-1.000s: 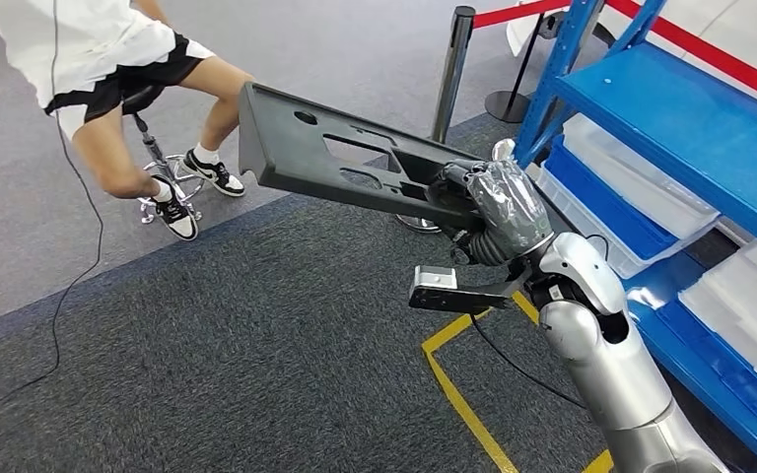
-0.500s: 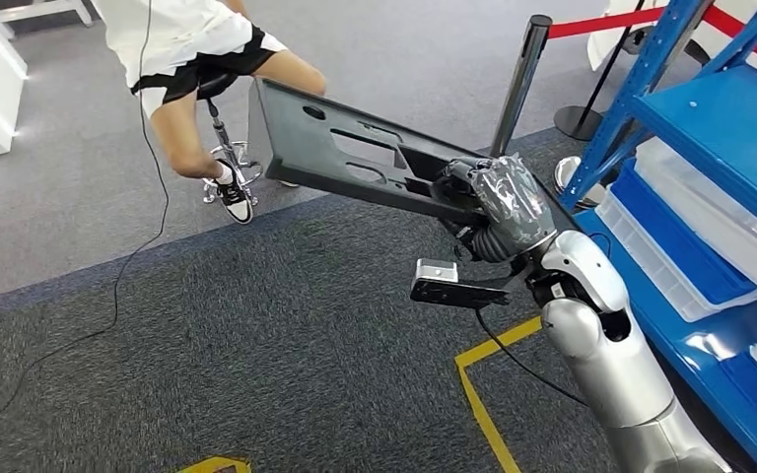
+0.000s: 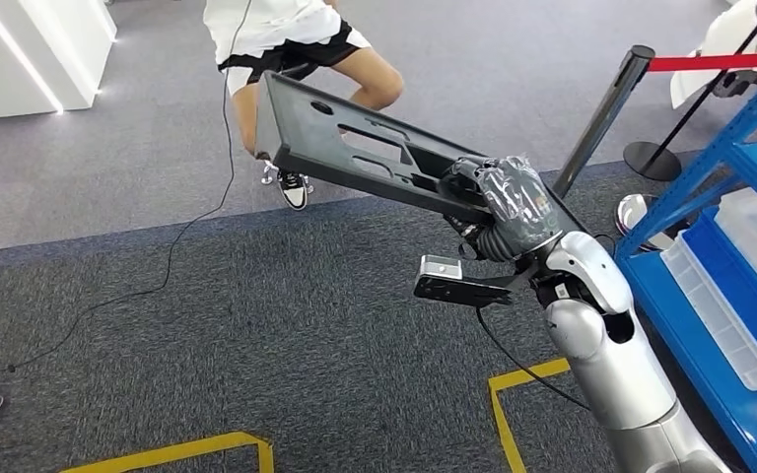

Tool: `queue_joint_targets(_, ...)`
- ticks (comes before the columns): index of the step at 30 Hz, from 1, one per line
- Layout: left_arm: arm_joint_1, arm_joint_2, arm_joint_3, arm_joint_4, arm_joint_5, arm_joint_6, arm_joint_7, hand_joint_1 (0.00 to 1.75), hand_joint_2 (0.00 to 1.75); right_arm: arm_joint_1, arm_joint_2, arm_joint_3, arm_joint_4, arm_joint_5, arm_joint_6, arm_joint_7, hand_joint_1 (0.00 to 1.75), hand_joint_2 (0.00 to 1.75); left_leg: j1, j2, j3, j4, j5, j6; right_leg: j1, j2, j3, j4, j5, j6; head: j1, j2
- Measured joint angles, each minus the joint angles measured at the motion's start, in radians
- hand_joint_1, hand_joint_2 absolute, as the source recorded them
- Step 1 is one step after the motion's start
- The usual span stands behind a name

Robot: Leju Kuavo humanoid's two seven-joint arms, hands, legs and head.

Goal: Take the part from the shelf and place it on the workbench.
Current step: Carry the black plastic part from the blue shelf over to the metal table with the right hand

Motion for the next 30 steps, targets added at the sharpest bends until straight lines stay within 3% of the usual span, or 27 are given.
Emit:
queue_joint_targets(2,-0.003,0.0,0.001,0.0,0.001,-0.009,0.0,0.0,1.75,0.001,-0.001,-0.002,0.001,0.0,0.0,0.0,1.75,1.75,-0.002,-0.023,0.0,0.002,-0.001,0.004,0.002,0.031,-0.072,0.135,-0.051,-0.001,0.0,0.0)
queue_joint_targets(3,-0.004,0.0,0.001,0.0,0.002,-0.012,0.0,0.0,1.75,0.002,-0.002,-0.003,0.002,0.0,0.0,0.0,1.75,1.75,-0.004,-0.036,0.0,0.004,-0.001,0.005,0.003,0.034,-0.096,0.171,-0.053,-0.003,0.0,0.0)
queue_joint_targets(4,-0.004,0.0,0.001,0.0,0.002,-0.014,0.0,0.0,1.75,0.003,-0.002,-0.003,0.002,0.0,0.0,0.0,1.75,1.75,-0.005,-0.05,0.0,0.007,-0.003,0.006,0.004,0.036,-0.101,0.167,-0.033,-0.005,0.0,0.0)
queue_joint_targets(6,-0.004,0.0,0.002,0.0,0.003,-0.016,0.0,0.0,1.75,0.002,-0.002,-0.004,0.002,0.0,0.0,0.0,1.75,1.75,-0.006,-0.08,0.001,0.013,-0.006,0.005,0.007,0.056,-0.061,0.055,0.049,-0.015,0.0,0.0)
queue_joint_targets(8,-0.006,-0.001,0.002,0.0,0.003,-0.017,0.0,0.0,1.75,0.0,-0.003,-0.005,0.002,0.0,0.0,0.0,1.75,1.75,-0.005,-0.106,-0.006,0.02,-0.007,0.0,0.007,0.106,-0.015,-0.063,0.101,-0.024,0.0,0.0)
queue_joint_targets(10,-0.007,-0.002,0.002,0.0,0.003,-0.017,0.0,0.0,1.75,-0.002,-0.004,-0.006,0.002,0.0,0.0,0.0,1.75,1.75,0.001,-0.129,-0.016,0.021,-0.004,-0.01,0.009,0.126,-0.003,-0.098,0.102,-0.027,0.0,0.0)
queue_joint_targets(11,-0.006,-0.003,0.003,0.0,0.004,-0.018,0.0,0.0,1.75,-0.004,-0.005,-0.007,0.002,0.0,0.0,0.0,1.75,1.75,0.003,-0.143,-0.019,0.018,-0.001,-0.017,0.009,0.114,0.001,-0.105,0.103,-0.029,0.001,0.0)
queue_joint_targets(12,-0.005,-0.003,0.003,0.0,0.004,-0.018,0.0,0.0,1.75,-0.006,-0.005,-0.007,0.002,0.0,0.001,0.0,1.75,1.75,0.003,-0.142,-0.021,0.019,-0.001,-0.022,0.007,0.099,0.008,-0.113,0.105,-0.032,0.001,0.0)
queue_joint_targets(13,-0.005,-0.003,0.003,0.0,0.004,-0.018,0.0,0.0,1.75,-0.008,-0.005,-0.007,0.002,0.0,0.001,0.0,1.75,1.75,0.0,-0.123,-0.025,0.028,-0.009,-0.026,0.005,0.084,0.017,-0.122,0.108,-0.037,0.0,0.0)
queue_joint_targets(14,-0.005,-0.002,0.004,0.0,0.004,-0.017,0.0,0.0,1.75,-0.01,-0.005,-0.007,0.002,0.0,0.001,0.0,1.75,1.75,-0.002,-0.091,-0.037,0.055,-0.025,-0.031,0.002,0.069,0.026,-0.131,0.11,-0.04,-0.002,0.0)
queue_joint_targets(16,-0.007,-0.002,0.004,0.0,0.004,-0.016,0.0,0.0,1.75,-0.012,-0.005,-0.007,0.002,0.0,0.001,0.0,1.75,1.75,0.0,-0.023,-0.092,0.167,-0.081,-0.04,0.003,0.038,0.036,-0.139,0.11,-0.045,-0.007,0.0)
queue_joint_targets(18,-0.007,-0.002,0.004,0.0,0.004,-0.016,0.0,0.0,1.75,-0.013,-0.005,-0.007,0.002,0.0,0.001,0.0,1.75,1.75,0.008,-0.003,-0.15,0.273,-0.115,-0.049,0.005,0.007,0.039,-0.139,0.105,-0.045,-0.011,0.0)
queue_joint_targets(19,-0.007,-0.002,0.004,0.0,0.004,-0.016,0.0,0.0,1.75,-0.012,-0.005,-0.007,0.002,0.0,0.001,0.0,1.75,1.75,0.011,0.0,-0.157,0.281,-0.106,-0.052,0.005,-0.007,0.041,-0.139,0.102,-0.044,-0.011,0.0)
queue_joint_targets(20,-0.007,-0.002,0.004,0.0,0.005,-0.016,0.0,0.0,1.75,-0.012,-0.005,-0.007,0.002,0.0,0.001,-0.001,1.75,1.75,0.014,0.005,-0.142,0.249,-0.08,-0.055,0.005,-0.021,0.044,-0.138,0.099,-0.042,-0.011,0.0)
queue_joint_targets(21,-0.006,-0.002,0.004,0.0,0.004,-0.016,0.0,0.0,1.75,-0.013,-0.005,-0.007,0.002,0.0,0.001,-0.001,1.75,1.75,0.015,0.016,-0.108,0.183,-0.043,-0.056,0.004,-0.033,0.048,-0.137,0.094,-0.039,-0.011,0.0)
queue_joint_targets(23,-0.005,-0.002,0.004,0.0,0.004,-0.016,0.001,0.0,1.75,-0.015,-0.005,-0.007,0.002,0.0,0.001,-0.001,1.75,1.75,0.009,0.051,-0.039,0.057,0.0,-0.052,0.007,-0.054,0.057,-0.134,0.083,-0.029,-0.011,0.0)
queue_joint_targets(25,-0.002,-0.002,0.004,0.0,0.005,-0.016,0.002,0.0,1.75,-0.019,-0.005,-0.007,0.002,0.0,0.001,-0.001,1.75,1.75,0.0,0.061,-0.017,0.014,0.001,-0.041,0.01,-0.071,0.062,-0.132,0.077,-0.018,-0.01,0.0)
queue_joint_targets(27,-0.001,-0.002,0.004,0.0,0.006,-0.017,0.002,0.0,1.75,-0.023,-0.005,-0.007,0.002,0.0,0.002,-0.001,1.75,1.75,-0.002,0.038,-0.018,0.009,0.003,-0.027,0.007,-0.085,0.065,-0.132,0.071,-0.006,-0.01,0.0)
queue_joint_targets(28,-0.001,-0.002,0.004,0.0,0.007,-0.018,0.002,0.0,1.75,-0.025,-0.005,-0.007,0.002,-0.001,0.002,-0.001,1.75,1.75,-0.001,0.027,-0.015,0.005,0.005,-0.02,0.004,-0.074,0.064,-0.123,0.061,-0.002,-0.01,0.0)
queue_joint_targets(30,-0.003,-0.002,0.004,0.0,0.008,-0.019,0.002,0.0,1.75,-0.031,-0.006,-0.007,0.002,-0.002,0.002,-0.001,1.75,1.75,0.002,0.007,-0.008,-0.003,0.008,-0.007,0.0,-0.021,0.03,-0.046,0.015,0.002,-0.009,0.0)
